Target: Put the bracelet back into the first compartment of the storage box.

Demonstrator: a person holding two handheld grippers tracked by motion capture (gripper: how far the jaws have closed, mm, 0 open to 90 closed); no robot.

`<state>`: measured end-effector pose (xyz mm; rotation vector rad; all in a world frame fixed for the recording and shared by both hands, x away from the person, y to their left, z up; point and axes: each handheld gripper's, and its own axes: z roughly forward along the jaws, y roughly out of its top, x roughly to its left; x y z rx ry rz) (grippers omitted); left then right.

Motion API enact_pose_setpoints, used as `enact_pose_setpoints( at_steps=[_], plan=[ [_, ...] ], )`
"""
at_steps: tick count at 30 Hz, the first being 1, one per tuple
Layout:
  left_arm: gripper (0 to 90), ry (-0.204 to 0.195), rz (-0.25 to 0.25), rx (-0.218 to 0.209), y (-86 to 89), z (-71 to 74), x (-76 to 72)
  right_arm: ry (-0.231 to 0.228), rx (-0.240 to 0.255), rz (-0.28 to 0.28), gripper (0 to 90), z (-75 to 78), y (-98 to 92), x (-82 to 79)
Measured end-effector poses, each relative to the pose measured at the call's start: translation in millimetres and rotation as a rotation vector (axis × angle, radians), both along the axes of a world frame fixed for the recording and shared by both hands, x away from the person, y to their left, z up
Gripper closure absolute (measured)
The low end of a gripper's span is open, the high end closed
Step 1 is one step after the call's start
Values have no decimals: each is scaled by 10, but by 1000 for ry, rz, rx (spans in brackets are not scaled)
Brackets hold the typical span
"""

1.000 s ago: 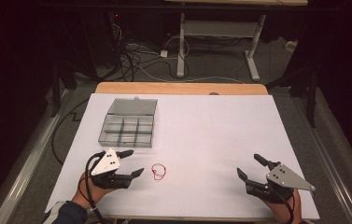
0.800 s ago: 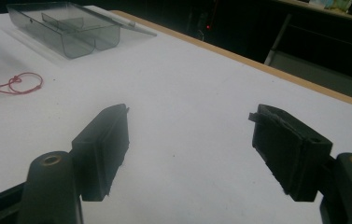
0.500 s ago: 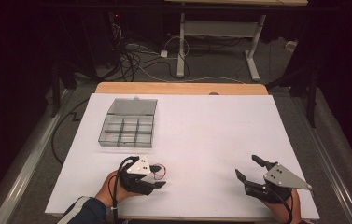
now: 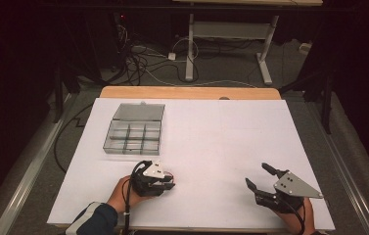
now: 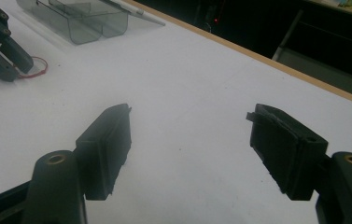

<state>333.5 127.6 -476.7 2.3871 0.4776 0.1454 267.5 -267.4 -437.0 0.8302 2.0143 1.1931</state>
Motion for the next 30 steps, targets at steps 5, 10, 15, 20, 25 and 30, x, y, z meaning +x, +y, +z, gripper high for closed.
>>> enact_pose_setpoints(
  at_steps=[5,10,15,20,25,30],
  plan=[
    [795,-10,5,26,-26,22,-2,8,-5,2,288,-7,11,6],
    [863,-11,22,15,-20,21,-2,12,-12,4,289,-17,15,14],
    [863,-34,10,18,30,68,-23,7,-12,1,289,-12,12,8],
    [863,-64,21,-26,119,166,-70,4,-16,0,288,-8,11,3],
    [863,-96,32,-63,193,260,-114,-2,-14,-2,289,-6,10,-1],
    [863,-136,46,-79,249,331,-135,-6,-12,-3,292,0,7,-8]
  ],
)
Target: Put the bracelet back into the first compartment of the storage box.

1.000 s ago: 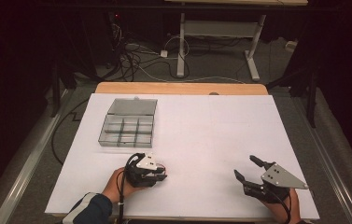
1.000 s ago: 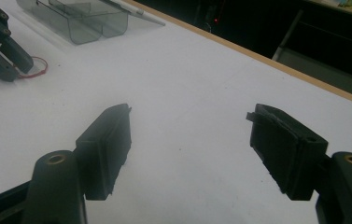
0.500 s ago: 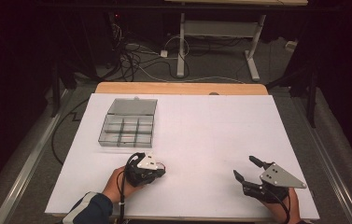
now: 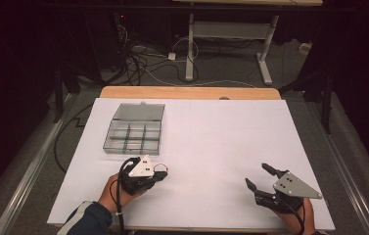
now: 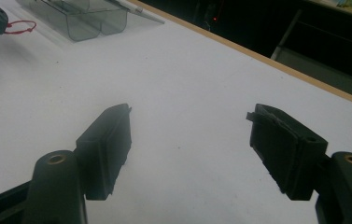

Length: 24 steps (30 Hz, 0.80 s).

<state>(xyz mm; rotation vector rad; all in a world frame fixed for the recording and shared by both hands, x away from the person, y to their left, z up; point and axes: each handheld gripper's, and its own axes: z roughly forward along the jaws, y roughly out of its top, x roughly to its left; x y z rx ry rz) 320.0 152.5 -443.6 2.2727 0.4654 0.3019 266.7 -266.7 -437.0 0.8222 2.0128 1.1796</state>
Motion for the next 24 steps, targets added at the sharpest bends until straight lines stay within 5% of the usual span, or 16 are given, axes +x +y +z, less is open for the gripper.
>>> enact_pose_setpoints(
  at_steps=[24],
  plan=[
    [862,-82,85,-50,271,200,39,-7,5,2,261,3,1,-8]
  ],
)
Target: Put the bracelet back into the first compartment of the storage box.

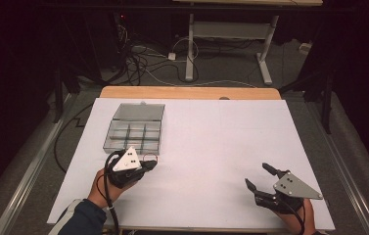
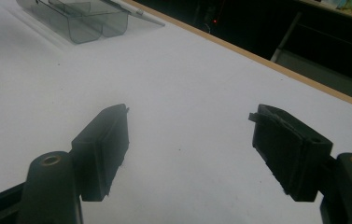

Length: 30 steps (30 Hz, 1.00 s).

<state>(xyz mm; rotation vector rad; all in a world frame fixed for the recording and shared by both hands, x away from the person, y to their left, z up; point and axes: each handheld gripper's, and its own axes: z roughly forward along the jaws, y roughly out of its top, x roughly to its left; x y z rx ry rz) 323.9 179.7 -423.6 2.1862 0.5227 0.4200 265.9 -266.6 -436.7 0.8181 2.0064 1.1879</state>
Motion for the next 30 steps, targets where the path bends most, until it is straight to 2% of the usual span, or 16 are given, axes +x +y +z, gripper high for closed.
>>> enact_pose_setpoints(
  at_steps=[22,30],
  plan=[
    [861,-10,31,-28,71,62,65,-2,26,-21,163,-7,-2,8],
    [861,-26,47,-47,117,145,109,5,24,-26,157,-18,2,17]
  ],
)
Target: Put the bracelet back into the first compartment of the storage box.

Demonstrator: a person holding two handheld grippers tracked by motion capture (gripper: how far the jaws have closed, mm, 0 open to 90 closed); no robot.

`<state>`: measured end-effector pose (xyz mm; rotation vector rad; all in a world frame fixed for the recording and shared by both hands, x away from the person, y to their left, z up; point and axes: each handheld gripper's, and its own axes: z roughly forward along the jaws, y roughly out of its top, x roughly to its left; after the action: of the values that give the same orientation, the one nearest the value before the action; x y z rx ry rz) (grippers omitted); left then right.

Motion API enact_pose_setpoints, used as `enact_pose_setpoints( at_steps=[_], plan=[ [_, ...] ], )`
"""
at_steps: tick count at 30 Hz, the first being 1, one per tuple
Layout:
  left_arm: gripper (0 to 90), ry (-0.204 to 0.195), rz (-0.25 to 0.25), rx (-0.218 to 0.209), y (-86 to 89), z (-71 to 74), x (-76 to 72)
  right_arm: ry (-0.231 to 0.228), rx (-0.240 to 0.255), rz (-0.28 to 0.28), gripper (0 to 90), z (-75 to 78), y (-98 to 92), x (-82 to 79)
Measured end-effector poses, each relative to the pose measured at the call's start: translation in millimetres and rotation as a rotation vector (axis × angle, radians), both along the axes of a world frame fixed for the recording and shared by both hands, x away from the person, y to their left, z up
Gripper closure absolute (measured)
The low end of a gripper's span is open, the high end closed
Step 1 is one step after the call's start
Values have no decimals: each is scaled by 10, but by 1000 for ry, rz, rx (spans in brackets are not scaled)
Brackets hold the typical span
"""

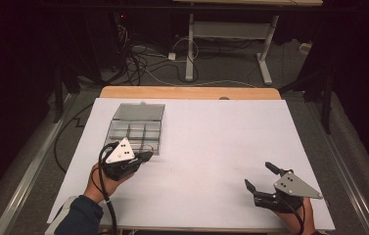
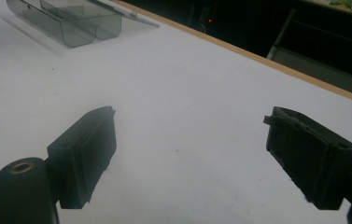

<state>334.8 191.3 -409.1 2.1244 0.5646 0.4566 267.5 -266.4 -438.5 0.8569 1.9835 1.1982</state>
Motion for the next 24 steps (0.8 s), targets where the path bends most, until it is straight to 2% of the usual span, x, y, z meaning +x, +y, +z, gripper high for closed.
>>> enact_pose_setpoints(
  at_steps=[10,12,19,24],
  plan=[
    [861,-21,46,-26,183,135,60,4,0,-9,158,-6,-9,1],
    [861,-12,72,-41,282,173,130,3,-1,-6,159,-7,-6,0],
    [861,13,127,-46,458,199,295,7,-5,-8,161,-13,-6,1],
    [861,23,161,-31,514,208,404,6,-5,-7,166,-13,-4,-1]
  ],
)
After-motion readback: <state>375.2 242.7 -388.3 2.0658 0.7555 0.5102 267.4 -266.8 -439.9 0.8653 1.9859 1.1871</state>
